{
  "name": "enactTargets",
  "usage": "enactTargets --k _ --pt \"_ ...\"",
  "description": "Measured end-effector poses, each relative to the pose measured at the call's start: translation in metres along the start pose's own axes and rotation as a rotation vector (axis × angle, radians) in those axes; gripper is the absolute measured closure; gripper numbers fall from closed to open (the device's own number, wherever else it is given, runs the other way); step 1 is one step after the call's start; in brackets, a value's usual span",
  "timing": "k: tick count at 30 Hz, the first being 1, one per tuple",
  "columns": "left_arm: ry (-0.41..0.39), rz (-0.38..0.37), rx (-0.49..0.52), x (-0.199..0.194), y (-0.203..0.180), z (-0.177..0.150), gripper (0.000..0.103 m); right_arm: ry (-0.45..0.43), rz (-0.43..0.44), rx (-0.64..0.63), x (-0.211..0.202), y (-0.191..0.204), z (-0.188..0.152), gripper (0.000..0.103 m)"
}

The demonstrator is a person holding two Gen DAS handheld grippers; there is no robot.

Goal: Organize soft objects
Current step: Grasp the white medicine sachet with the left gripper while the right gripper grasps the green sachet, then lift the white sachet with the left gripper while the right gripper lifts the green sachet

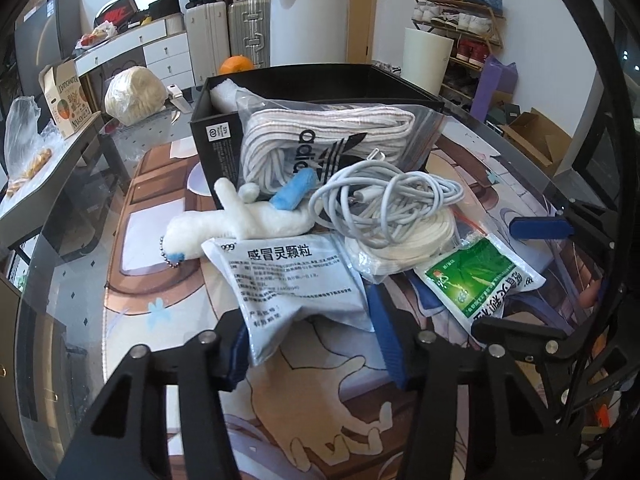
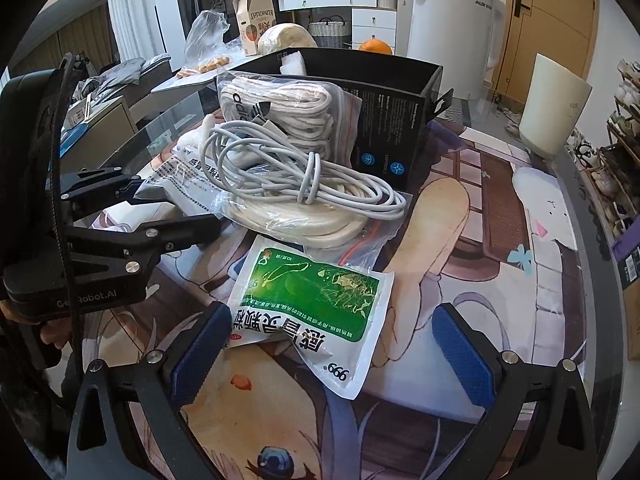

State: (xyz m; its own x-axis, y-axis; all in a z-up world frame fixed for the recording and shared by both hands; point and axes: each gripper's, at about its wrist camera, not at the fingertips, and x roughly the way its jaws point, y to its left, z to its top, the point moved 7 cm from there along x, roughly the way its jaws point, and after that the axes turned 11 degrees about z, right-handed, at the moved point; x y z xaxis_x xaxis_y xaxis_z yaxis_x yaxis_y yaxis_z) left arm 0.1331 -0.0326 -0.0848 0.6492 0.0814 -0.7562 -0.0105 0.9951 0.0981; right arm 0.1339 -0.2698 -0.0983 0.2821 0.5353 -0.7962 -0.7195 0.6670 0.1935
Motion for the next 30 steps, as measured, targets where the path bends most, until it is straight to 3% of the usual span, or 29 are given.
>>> enactTargets --k 5,6,17,23,28,30 --pt "-0.006 -0.001 0.009 -0.003 -0.001 -0.002 0.061 0.000 0.002 -0.003 0.000 0.001 0.001 0.001" --pt "-0.007 -0.002 0.006 -0.004 0.000 -0.003 0.076 0.000 0.005 -0.004 0.000 0.002 0.001 0.001" --pt "-0.020 -0.008 0.004 -0.010 0.003 -0.009 0.077 0.004 0.017 -0.015 0.006 0.007 0.002 0.003" --pt "-0.031 -0.015 0.002 -0.016 0.004 -0.014 0.079 -0.017 0.016 -0.050 0.002 0.011 0.004 0.035" --pt "-0.055 -0.018 -0.004 -0.023 0.006 -0.019 0.080 -0.024 0.025 -0.081 -0.002 0.016 0.004 0.069" --pt "-0.058 -0.020 -0.008 -0.024 0.007 -0.021 0.081 -0.027 0.035 -0.092 -0.002 0.019 0.004 0.075"
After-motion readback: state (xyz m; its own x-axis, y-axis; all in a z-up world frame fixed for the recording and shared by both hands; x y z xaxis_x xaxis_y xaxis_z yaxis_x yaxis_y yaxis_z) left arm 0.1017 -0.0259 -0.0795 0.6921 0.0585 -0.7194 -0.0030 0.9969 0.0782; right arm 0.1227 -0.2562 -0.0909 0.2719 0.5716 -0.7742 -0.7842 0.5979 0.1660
